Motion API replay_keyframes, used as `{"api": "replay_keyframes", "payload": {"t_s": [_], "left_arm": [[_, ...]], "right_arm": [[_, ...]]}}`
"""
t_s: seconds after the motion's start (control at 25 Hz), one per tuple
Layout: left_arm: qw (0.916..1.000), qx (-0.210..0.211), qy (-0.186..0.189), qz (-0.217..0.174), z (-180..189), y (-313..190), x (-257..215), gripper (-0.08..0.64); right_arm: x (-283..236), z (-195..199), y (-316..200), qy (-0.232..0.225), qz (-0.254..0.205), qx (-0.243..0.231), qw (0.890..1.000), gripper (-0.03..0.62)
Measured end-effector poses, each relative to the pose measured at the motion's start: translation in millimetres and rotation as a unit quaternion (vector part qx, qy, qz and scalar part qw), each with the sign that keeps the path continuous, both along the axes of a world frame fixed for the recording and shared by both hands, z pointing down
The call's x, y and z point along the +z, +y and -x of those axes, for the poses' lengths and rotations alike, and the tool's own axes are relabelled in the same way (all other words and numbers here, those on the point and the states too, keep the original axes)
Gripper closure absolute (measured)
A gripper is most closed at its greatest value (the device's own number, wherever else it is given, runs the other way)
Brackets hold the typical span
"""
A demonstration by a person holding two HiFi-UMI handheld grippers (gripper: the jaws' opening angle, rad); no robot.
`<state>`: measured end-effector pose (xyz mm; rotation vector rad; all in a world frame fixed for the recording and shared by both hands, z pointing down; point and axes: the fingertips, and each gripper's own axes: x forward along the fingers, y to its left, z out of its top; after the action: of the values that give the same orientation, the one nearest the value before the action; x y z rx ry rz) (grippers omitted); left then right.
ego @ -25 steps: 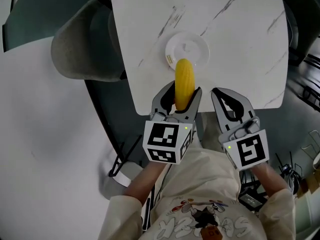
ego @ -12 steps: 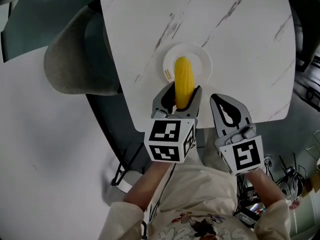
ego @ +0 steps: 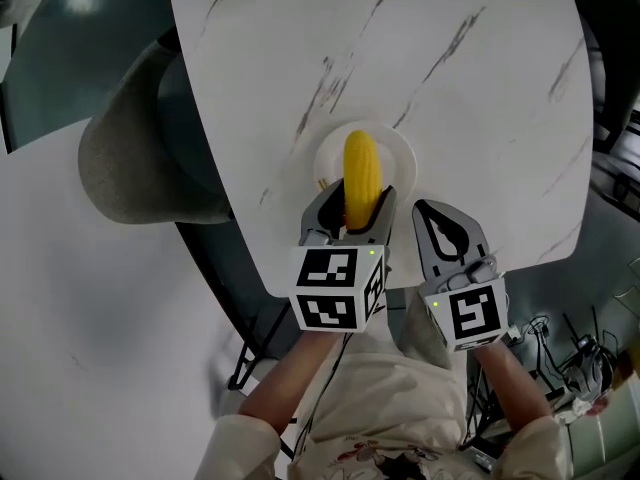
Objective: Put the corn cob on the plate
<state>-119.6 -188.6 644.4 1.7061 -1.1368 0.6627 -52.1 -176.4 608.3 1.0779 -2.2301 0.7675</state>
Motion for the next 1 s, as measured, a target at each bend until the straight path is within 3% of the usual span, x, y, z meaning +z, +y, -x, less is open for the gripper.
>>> {"api": "replay_keyframes", "payload": {"t_s": [0.4,0.64,0.8,1.0], "left_arm": [[0.9993,-0.007,-0.003,0.038,-2.6,-9.0,21.1,0.298],[0.9984,0.003,-0.024,0.052,-2.9,-9.5,26.7,0.298],[0.9977,0.014,-0.046,0.047,-2.0,-14.3,23.5,0.297],[0.9982,0.012,-0.048,0.036,-5.0,-14.6,17.3,0.297]], "right_arm": [[-3.6,3.0,-20.3,-0.021,0.000,0.031,0.999,0.588],[-5.5,-2.3,-14.8,-0.022,0.009,0.031,0.999,0.588],[-5.1,-3.3,-12.2,-0.019,0.010,0.034,0.999,0.588],[-9.1,-13.3,-9.7,-0.015,0.012,0.043,0.999,0.588]]}}
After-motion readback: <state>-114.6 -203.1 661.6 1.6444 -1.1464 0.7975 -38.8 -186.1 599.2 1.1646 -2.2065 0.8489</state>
